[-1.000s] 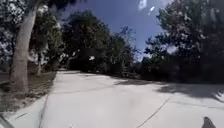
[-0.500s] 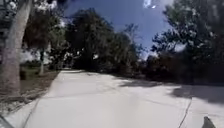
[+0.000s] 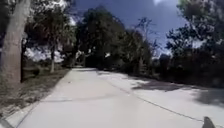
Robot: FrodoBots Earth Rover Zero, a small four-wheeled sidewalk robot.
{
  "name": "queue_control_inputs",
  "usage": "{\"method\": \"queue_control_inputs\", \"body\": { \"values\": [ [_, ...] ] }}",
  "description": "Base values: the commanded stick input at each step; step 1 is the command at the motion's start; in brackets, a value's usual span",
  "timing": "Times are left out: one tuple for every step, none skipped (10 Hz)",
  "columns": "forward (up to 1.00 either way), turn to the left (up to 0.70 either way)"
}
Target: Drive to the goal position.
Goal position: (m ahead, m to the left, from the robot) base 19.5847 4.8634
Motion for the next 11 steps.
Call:
{"method": "queue_control_inputs", "body": {
  "values": [
    [0.70,0.35],
    [0.70,0.21],
    [0.70,0.00],
    [0.70,0.00],
    [0.70,0.00],
    [0.70,0.00],
    [0.70,0.00],
    [0.70,0.00],
    [0.70,0.00],
    [0.70,0.00],
    [0.70,0.10]
  ]
}}
